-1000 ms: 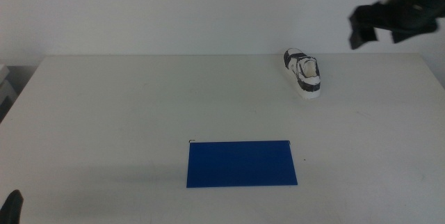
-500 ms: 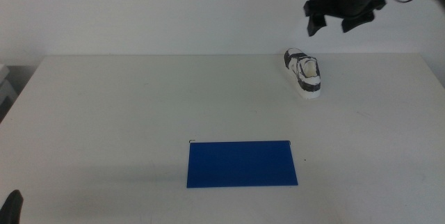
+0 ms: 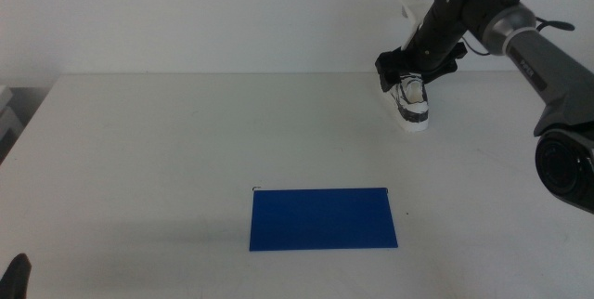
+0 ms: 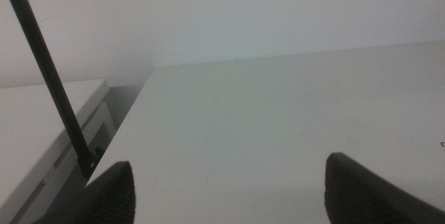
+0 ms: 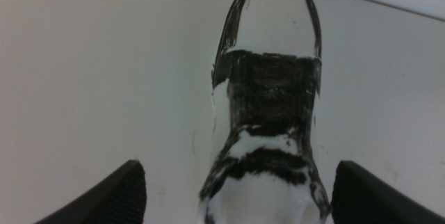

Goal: Use one arm to grab the shoe from the table and place it on the mat.

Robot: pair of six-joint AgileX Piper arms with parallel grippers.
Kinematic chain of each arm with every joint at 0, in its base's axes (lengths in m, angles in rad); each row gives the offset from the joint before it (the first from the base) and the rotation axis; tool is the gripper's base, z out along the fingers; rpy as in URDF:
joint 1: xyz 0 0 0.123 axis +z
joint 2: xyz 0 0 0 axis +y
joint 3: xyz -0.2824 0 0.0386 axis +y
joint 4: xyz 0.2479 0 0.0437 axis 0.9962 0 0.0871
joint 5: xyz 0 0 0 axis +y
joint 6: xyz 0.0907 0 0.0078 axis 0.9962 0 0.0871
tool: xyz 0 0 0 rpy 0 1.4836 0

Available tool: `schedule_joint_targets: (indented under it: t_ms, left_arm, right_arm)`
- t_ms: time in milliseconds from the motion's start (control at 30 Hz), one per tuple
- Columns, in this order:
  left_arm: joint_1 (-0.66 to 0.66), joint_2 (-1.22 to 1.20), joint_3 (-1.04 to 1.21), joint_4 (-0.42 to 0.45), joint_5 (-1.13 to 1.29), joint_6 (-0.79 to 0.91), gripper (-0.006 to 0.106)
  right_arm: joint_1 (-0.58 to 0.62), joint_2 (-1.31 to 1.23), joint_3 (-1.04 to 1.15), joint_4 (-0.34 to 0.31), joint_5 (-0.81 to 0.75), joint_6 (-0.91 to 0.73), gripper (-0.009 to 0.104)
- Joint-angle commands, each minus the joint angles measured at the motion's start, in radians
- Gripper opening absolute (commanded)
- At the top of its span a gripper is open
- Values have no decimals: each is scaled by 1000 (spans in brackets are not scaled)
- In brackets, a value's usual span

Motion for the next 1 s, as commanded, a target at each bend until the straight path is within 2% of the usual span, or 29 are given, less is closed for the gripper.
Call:
schedule_joint_targets:
  t_ms: [0,267,433,500,533,600,667,867,967]
  left_arm:
    - [-7,-26,3,-10,-78,-3,93]
    - [-7,-26,3,-10,-78,-3,93]
    - [-7,-26,3,-10,-78,-3,93]
    - [-7,-26,3,-10,-78,-3,93]
    - [-7,-26,3,-10,-78,-3,93]
    - [-7,-26,3,-10,-78,-3,93]
    - [-7,-26,3,-10,-78,-3,93]
    - [-7,-26,3,-10,-78,-3,93]
    - [-7,-26,3,-10,-78,-3,93]
  right_arm:
    - [-1,-66,-36,-24,-50,-11,74]
    - [-3,-33,-36,-41,-98,4,73]
    - [-3,-19,-36,-24,-100,11,68]
    - [-3,-19,-36,-28,-90,16,57]
    - [-3,-19,-36,-28,-83,22,48]
    - [-3,-19,-36,-26,-67,34,26]
    - [-3,-19,-36,-16,-58,41,-1]
    - [8,-103,-6,-32,10,58,-1]
    - [19,-184,80,-72,-17,67,-1]
